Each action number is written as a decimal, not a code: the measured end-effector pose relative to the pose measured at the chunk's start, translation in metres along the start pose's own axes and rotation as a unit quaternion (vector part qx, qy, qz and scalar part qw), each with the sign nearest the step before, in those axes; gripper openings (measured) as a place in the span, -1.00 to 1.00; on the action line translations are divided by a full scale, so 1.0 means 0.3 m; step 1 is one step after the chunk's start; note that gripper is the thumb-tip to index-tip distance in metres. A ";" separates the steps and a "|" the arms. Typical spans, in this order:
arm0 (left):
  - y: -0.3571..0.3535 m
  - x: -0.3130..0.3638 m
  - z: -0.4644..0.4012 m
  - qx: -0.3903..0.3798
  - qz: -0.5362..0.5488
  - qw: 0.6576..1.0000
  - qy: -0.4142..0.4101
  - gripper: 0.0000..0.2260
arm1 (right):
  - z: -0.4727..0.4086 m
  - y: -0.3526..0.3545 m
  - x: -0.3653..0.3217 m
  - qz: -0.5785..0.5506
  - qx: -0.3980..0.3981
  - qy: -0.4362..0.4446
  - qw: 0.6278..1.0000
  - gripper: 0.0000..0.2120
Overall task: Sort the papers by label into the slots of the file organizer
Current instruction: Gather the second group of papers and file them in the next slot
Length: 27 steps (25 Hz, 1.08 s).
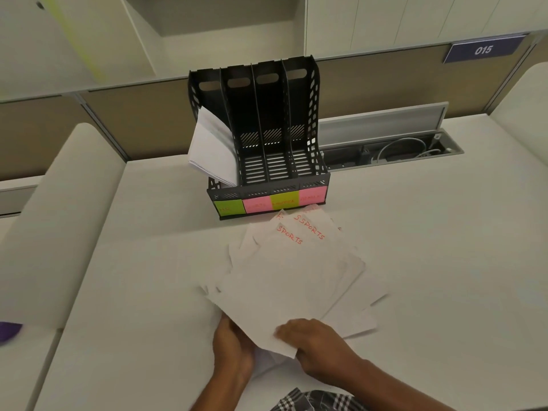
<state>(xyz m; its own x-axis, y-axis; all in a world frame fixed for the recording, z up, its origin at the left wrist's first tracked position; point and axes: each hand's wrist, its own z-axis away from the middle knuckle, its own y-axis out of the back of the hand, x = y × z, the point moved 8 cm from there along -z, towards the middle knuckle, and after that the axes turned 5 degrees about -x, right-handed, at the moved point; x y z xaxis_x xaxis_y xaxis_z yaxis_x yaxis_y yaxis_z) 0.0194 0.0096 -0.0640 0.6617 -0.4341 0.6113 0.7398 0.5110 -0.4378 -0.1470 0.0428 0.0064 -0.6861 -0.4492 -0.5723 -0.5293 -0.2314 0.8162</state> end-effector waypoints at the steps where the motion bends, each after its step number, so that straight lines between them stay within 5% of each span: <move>1: -0.001 0.012 0.009 -0.027 0.029 0.999 0.001 -0.60 | 0.008 -0.006 -0.001 0.002 0.000 0.001 1.000 -0.53; 4: -0.012 0.042 0.036 -0.079 0.025 0.996 0.017 -0.44 | -0.005 -0.015 -0.006 -0.033 -0.034 -0.023 0.999 -0.51; 7: -0.008 0.032 0.046 -0.041 -0.054 0.998 0.008 -0.66 | -0.006 -0.018 -0.017 -0.141 -0.094 -0.028 0.985 -0.33; 8: 0.001 0.030 0.049 -0.008 -0.070 0.998 0.002 -0.67 | 0.002 0.001 0.005 -0.180 -0.070 -0.063 0.979 -0.27; 10: 0.012 0.017 0.054 0.029 -0.056 0.998 0.006 -0.67 | 0.049 0.095 0.114 -0.227 0.113 -0.211 0.944 -0.28; 12: 0.005 -0.001 0.071 0.034 -0.017 0.999 0.008 -0.67 | 0.153 0.173 0.240 -0.270 0.281 -0.412 0.823 -0.45; 15: -0.013 -0.062 0.116 0.013 0.006 1.000 0.017 -0.63 | 0.172 0.091 0.337 -0.495 0.249 -0.531 0.641 -0.57; 18: -0.060 -0.132 0.170 -0.045 -0.006 0.998 0.049 -0.60 | 0.139 0.083 0.358 -0.521 0.217 -0.505 0.652 -0.82; 22: -0.070 -0.125 0.178 -0.037 -0.026 0.998 0.033 -0.62 | 0.143 0.102 0.398 -0.542 0.251 -0.516 0.614 -0.83; 27: -0.113 -0.156 0.191 -0.075 -0.025 0.996 0.046 -0.62 | 0.100 0.073 0.386 -0.511 0.177 -0.488 0.685 -0.85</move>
<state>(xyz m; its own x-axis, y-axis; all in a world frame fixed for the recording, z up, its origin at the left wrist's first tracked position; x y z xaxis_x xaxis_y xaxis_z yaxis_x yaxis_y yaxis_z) -0.0437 0.0553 -0.0400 0.6272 -0.5258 0.5747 0.7772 0.3738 -0.5062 -0.2532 0.0115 -0.0443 0.2185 0.6219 -0.7520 -0.9515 0.3068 -0.0227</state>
